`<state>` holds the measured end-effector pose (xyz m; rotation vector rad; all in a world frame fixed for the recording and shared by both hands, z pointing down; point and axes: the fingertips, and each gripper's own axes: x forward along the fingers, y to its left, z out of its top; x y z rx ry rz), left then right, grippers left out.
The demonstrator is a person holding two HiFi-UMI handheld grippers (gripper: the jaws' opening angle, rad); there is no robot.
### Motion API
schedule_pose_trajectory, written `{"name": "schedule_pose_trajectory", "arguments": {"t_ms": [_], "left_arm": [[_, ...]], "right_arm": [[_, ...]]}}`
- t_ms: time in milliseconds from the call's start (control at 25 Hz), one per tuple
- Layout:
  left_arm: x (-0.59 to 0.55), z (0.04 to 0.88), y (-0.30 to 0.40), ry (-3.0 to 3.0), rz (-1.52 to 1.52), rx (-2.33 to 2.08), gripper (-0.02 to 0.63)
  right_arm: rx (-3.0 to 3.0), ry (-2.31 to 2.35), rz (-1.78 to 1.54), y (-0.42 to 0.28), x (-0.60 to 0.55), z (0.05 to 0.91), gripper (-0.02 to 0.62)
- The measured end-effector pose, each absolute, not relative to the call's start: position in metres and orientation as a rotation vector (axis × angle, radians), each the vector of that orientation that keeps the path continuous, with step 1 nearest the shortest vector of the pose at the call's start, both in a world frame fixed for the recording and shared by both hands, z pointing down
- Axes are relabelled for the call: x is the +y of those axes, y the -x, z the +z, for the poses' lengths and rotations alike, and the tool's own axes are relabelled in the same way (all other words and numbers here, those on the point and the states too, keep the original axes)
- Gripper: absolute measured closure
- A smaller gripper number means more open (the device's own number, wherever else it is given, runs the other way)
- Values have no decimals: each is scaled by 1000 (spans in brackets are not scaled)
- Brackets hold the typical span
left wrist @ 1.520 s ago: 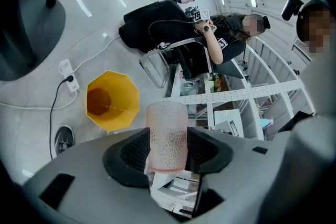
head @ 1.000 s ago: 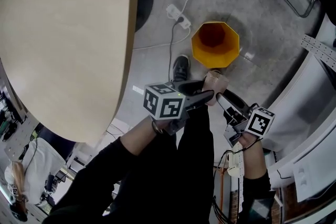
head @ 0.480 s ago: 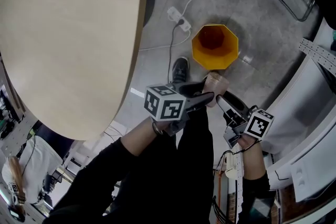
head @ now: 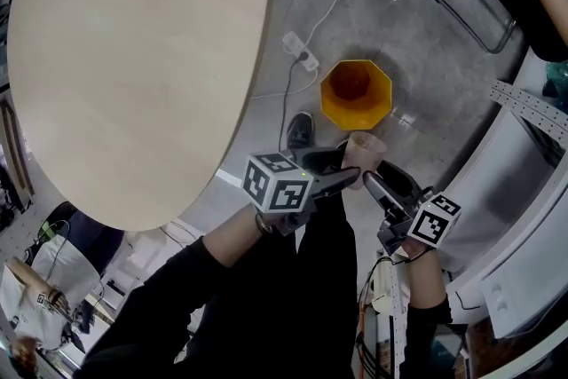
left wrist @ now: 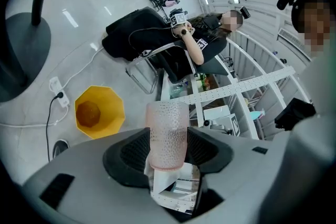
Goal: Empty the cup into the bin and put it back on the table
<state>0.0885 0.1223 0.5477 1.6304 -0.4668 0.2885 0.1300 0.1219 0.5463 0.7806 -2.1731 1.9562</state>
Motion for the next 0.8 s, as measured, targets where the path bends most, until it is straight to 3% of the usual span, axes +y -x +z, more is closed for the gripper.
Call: {"name": "schedule_pose_trajectory", "arguments": {"t_ms": [400,800], "left_arm": [[109,439,-72,-1847,286,-501,374],[111,330,-25,-2197,338,-676,374]], "right_arm": [[-2433,-657,1618,-111,106,437,368],[-2674,-383,868,-56,99,320,368]]}}
